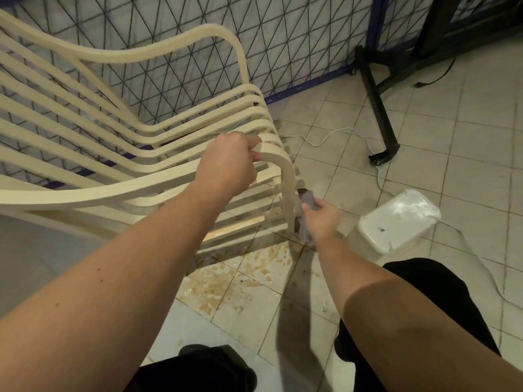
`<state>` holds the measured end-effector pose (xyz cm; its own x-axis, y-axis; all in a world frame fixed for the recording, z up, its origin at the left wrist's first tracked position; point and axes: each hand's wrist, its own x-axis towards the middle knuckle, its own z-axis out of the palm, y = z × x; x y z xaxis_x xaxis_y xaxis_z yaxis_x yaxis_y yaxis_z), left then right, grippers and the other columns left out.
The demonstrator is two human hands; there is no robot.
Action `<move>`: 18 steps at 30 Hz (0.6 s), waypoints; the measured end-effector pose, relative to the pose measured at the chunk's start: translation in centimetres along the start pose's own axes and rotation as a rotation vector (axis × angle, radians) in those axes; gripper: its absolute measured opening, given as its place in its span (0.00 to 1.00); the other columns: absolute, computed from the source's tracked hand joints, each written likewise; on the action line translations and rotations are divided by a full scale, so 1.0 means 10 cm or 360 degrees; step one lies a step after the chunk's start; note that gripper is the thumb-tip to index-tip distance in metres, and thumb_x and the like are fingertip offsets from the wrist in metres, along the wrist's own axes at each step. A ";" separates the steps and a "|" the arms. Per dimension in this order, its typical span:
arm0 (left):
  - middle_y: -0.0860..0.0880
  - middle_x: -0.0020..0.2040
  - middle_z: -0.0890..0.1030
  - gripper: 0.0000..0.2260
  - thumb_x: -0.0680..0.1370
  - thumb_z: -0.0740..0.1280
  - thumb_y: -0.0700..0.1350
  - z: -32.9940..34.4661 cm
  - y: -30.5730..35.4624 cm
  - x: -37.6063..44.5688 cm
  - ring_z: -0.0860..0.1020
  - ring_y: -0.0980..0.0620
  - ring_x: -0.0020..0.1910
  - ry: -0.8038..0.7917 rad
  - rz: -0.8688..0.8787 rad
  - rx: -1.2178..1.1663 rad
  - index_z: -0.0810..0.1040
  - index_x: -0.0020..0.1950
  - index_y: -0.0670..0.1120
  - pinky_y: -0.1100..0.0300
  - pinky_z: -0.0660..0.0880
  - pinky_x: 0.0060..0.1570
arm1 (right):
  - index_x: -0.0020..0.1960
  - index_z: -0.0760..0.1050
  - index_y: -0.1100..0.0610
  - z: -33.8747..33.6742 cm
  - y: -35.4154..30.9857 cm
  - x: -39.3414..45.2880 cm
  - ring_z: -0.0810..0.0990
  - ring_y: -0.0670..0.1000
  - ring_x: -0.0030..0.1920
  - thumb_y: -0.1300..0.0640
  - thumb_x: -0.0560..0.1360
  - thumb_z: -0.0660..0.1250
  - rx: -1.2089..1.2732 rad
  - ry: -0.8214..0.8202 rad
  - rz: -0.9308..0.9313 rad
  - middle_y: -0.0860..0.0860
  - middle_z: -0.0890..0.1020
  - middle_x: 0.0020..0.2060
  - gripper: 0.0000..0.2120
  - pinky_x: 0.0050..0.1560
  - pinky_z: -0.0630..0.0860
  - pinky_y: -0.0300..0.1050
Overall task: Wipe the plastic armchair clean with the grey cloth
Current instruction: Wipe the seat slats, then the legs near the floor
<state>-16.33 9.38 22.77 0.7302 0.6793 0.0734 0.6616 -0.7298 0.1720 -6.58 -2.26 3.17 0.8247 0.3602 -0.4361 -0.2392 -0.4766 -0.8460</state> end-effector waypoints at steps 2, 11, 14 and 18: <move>0.49 0.42 0.79 0.07 0.81 0.63 0.43 0.05 -0.04 0.01 0.75 0.45 0.44 0.0045 0.0032 0.0014 0.77 0.44 0.52 0.55 0.68 0.40 | 0.64 0.78 0.57 0.01 -0.22 -0.09 0.81 0.48 0.51 0.56 0.79 0.68 0.0316 0.0175 -0.0199 0.43 0.81 0.49 0.15 0.52 0.73 0.36; 0.49 0.48 0.78 0.08 0.79 0.63 0.38 0.06 -0.09 0.01 0.75 0.44 0.47 0.0066 0.0084 0.0035 0.79 0.50 0.49 0.53 0.65 0.49 | 0.61 0.80 0.55 0.10 -0.15 -0.12 0.83 0.51 0.55 0.49 0.78 0.66 0.0271 -0.0146 -0.0442 0.50 0.85 0.53 0.16 0.60 0.78 0.56; 0.50 0.47 0.77 0.08 0.80 0.64 0.37 0.09 -0.16 0.01 0.76 0.45 0.48 0.0084 0.0127 -0.0007 0.79 0.50 0.49 0.56 0.63 0.46 | 0.58 0.81 0.51 0.04 -0.10 -0.10 0.83 0.51 0.54 0.53 0.79 0.67 0.0246 -0.0228 -0.0324 0.49 0.85 0.51 0.10 0.61 0.78 0.56; 0.51 0.47 0.77 0.04 0.81 0.64 0.40 0.10 -0.35 -0.10 0.74 0.45 0.46 0.0178 0.0267 0.0084 0.77 0.50 0.48 0.57 0.61 0.41 | 0.61 0.79 0.46 0.03 -0.22 -0.19 0.82 0.48 0.55 0.52 0.81 0.64 0.0234 -0.0390 -0.0409 0.44 0.83 0.54 0.11 0.61 0.78 0.54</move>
<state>-19.18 11.21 21.15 0.8094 0.5499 0.2059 0.5424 -0.8346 0.0968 -7.75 -1.59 5.77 0.7245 0.6427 -0.2493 -0.1261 -0.2320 -0.9645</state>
